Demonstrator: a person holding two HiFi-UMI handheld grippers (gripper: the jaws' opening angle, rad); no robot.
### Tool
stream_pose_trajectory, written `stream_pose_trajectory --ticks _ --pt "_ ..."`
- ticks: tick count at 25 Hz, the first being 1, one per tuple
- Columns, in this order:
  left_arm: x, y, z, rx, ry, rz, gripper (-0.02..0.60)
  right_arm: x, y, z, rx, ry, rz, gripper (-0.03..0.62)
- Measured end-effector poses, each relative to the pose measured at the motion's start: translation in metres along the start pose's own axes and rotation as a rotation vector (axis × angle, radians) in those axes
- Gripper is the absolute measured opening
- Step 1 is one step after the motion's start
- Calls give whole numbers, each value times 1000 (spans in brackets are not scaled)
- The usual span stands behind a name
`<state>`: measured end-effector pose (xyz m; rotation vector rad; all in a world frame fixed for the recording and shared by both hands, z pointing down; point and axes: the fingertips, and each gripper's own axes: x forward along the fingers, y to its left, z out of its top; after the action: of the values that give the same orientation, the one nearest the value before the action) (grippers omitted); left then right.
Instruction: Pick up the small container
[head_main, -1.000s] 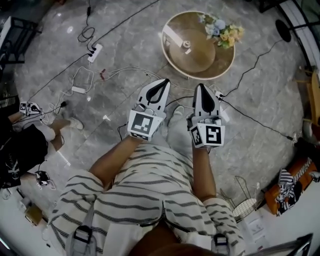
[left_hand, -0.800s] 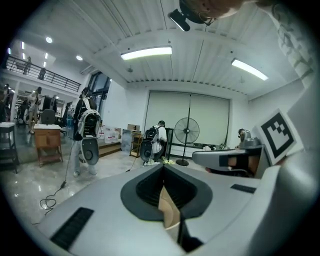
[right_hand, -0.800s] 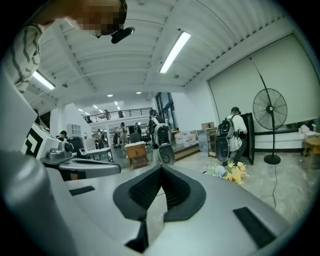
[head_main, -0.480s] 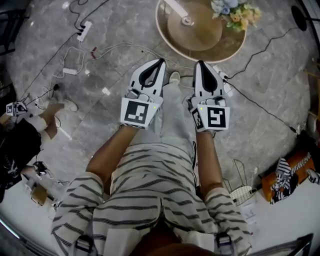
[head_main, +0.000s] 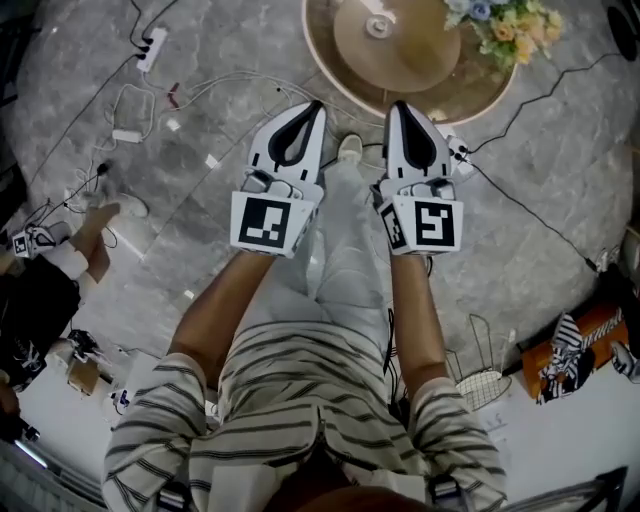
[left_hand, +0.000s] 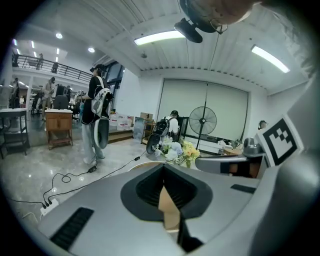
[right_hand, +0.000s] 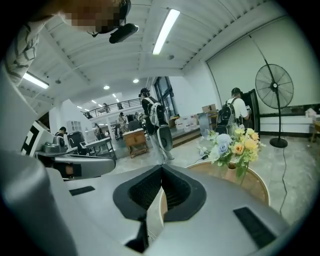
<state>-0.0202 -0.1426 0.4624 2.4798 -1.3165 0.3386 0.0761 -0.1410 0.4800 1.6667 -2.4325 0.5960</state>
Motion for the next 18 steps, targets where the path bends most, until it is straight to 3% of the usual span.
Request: stream_pose_trajectory --ticks 14,18 --pt "65 34 -59 -37 51 35 -2 78 -58 -80 11 87 -24 5" --pt "76 39 -71 -48 63 43 -2 94 -67 -95 5 98 -16 42"
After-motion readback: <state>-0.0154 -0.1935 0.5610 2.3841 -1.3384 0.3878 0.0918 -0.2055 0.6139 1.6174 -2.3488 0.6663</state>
